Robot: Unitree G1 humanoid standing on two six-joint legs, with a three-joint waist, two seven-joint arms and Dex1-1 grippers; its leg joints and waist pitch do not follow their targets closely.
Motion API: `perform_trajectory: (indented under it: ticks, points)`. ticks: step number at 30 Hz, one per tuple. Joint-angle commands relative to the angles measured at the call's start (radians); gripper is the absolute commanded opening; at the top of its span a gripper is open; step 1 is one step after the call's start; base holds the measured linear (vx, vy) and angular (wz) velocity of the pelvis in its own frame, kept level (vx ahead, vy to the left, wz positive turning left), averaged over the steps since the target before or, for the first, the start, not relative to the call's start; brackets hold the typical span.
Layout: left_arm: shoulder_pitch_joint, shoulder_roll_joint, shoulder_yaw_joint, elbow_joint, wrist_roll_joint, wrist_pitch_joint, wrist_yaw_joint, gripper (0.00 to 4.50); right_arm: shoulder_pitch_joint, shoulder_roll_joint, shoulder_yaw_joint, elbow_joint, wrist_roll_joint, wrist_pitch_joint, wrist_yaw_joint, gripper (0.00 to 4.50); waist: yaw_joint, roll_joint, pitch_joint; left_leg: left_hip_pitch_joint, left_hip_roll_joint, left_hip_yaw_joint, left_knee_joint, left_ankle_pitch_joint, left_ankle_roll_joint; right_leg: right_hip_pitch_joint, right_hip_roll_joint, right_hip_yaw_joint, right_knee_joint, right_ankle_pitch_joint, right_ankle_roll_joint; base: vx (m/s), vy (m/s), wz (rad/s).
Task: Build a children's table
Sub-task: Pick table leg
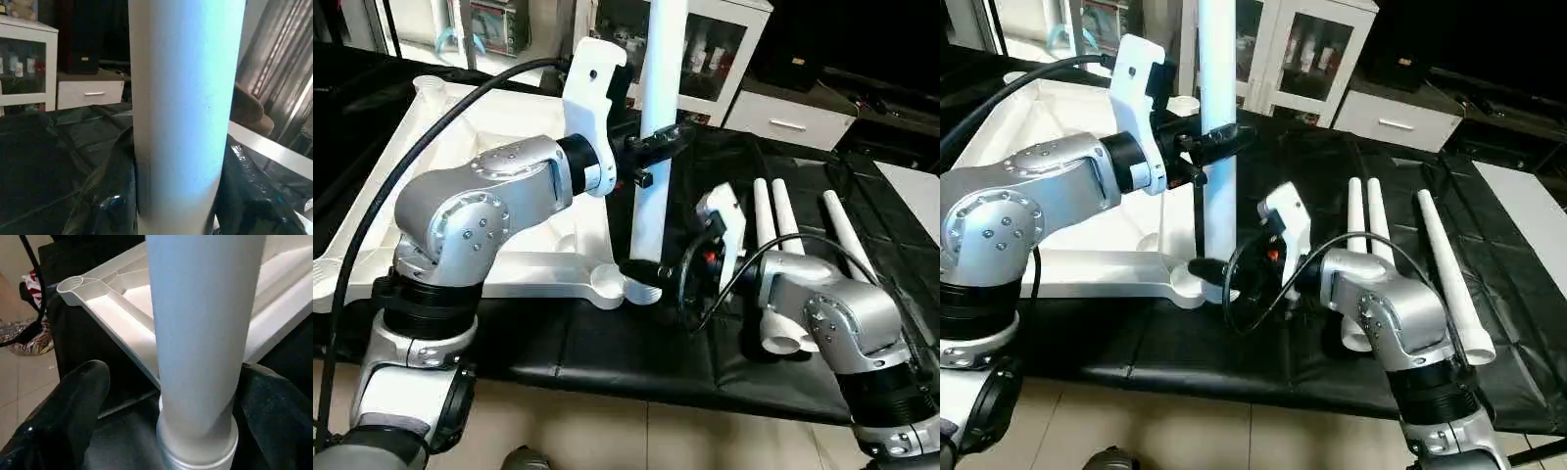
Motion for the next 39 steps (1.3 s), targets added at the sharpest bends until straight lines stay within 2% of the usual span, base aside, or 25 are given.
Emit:
perform_trajectory:
  ticks: [1, 13, 14, 20, 21, 32, 33, 34, 35, 36, 37, 38, 39]
  points:
    - [-0.026, -0.006, -0.016, -0.014, 0.009, -0.009, -0.022, 1.73, 0.006, -0.008, -0.01, 0.015, -0.013, 0.005, -0.004, 3.97, -0.005, 0.027, -0.07, 0.018, 0.039, -0.015, -0.077, -0.141, -0.108, 0.038, -0.079, 0.044, -0.072, -0.125, -0.097, 0.0, 0.0, 0.0]
    - [-0.019, -0.008, -0.035, -0.044, 0.025, 0.003, -0.077, 1.73, -0.02, 0.01, -0.012, 0.055, -0.012, 0.0, 0.0, 2.94, -0.005, 0.025, -0.07, 0.017, 0.04, -0.014, -0.078, -0.142, -0.107, 0.039, -0.08, 0.044, -0.071, -0.128, -0.105, 0.0, 0.0, 0.0]
    - [-0.018, -0.008, -0.036, -0.046, 0.026, 0.004, -0.08, 1.73, -0.021, 0.011, -0.012, 0.057, -0.013, -0.001, 0.001, 2.73, -0.005, 0.026, -0.07, 0.017, 0.039, -0.014, -0.078, -0.139, -0.106, 0.038, -0.08, 0.044, -0.071, -0.122, -0.106, 0.0, 0.0, 0.0]
    - [-0.016, -0.009, -0.043, -0.059, 0.034, 0.01, -0.098, 1.73, -0.028, 0.017, -0.007, 0.072, -0.016, -0.009, 0.008, 2.3, -0.004, 0.024, -0.07, 0.017, 0.039, -0.013, -0.078, -0.14, -0.105, 0.04, -0.08, 0.044, -0.071, -0.125, -0.108, 0.0, 0.0, 0.0]
    - [-0.017, -0.009, -0.044, -0.061, 0.036, 0.01, -0.103, 1.73, -0.029, 0.017, -0.004, 0.076, -0.019, -0.011, 0.01, 2.18, -0.004, 0.026, -0.07, 0.017, 0.039, -0.014, -0.078, -0.141, -0.105, 0.039, -0.08, 0.044, -0.071, -0.127, -0.107, 0.0, 0.0, 0.0]
    - [-0.017, -0.011, -0.038, -0.061, 0.054, 0.009, -0.111, 1.73, -0.025, 0.022, -0.009, 0.084, -0.025, -0.034, 0.012, 1.96, -0.003, 0.029, -0.071, 0.018, 0.039, -0.015, -0.078, -0.136, -0.106, 0.04, -0.08, 0.044, -0.069, -0.099, -0.116, 0.0, 0.0, 0.0]
    - [-0.017, -0.007, -0.04, -0.06, 0.06, 0.007, -0.111, 2.29, -0.025, 0.023, -0.01, 0.085, -0.024, -0.035, 0.011, 1.96, -0.003, 0.032, -0.071, 0.017, 0.039, -0.015, -0.078, -0.138, -0.107, 0.04, -0.079, 0.044, -0.068, -0.097, -0.117, 0.0, 0.0, 0.0]
    - [-0.019, -0.014, -0.014, -0.043, 0.047, 0.025, -0.097, 2.43, -0.023, 0.02, -0.019, 0.079, -0.019, -0.033, 0.019, 1.96, -0.004, 0.03, -0.071, 0.018, 0.039, -0.014, -0.078, -0.14, -0.107, 0.04, -0.079, 0.044, -0.068, -0.097, -0.118, 0.0, 0.0, 0.0]
    - [-0.019, -0.014, -0.003, -0.036, 0.042, 0.033, -0.095, 2.43, -0.023, 0.019, -0.024, 0.077, -0.017, -0.033, 0.023, 1.96, -0.003, 0.035, -0.071, 0.018, 0.038, -0.015, -0.078, -0.143, -0.108, 0.04, -0.079, 0.044, -0.068, -0.096, -0.119, 0.0, 0.0, 0.0]
    - [-0.019, -0.014, 0.005, -0.031, 0.038, 0.039, -0.097, 2.43, -0.022, 0.018, -0.029, 0.075, -0.016, -0.033, 0.028, 1.95, -0.004, 0.032, -0.071, 0.018, 0.039, -0.015, -0.078, -0.15, -0.107, 0.041, -0.08, 0.044, -0.07, -0.103, -0.119, 0.0, 0.0, 0.0]
    - [-0.02, -0.016, 0.017, -0.024, 0.033, 0.044, -0.092, 2.5, -0.022, 0.016, -0.032, 0.074, -0.014, -0.034, 0.034, 1.95, -0.002, 0.034, -0.071, 0.018, 0.039, -0.015, -0.078, -0.152, -0.108, 0.041, -0.08, 0.044, -0.069, -0.104, -0.123, 0.0, 0.0, 0.0]
    - [-0.02, -0.017, 0.021, -0.022, 0.033, 0.044, -0.089, 2.78, -0.022, 0.014, -0.034, 0.074, -0.013, -0.035, 0.036, 1.93, -0.003, 0.033, -0.07, 0.019, 0.039, -0.015, -0.079, -0.154, -0.107, 0.04, -0.079, 0.044, -0.07, -0.103, -0.124, 0.0, 0.0, 0.0]
    - [-0.021, -0.016, 0.023, -0.021, 0.032, 0.044, -0.094, 2.78, -0.022, 0.012, -0.035, 0.073, -0.012, -0.037, 0.039, 1.93, -0.003, 0.033, -0.07, 0.019, 0.039, -0.015, -0.079, -0.155, -0.107, 0.039, -0.079, 0.044, -0.07, -0.1, -0.126, 0.0, 0.0, 0.0]
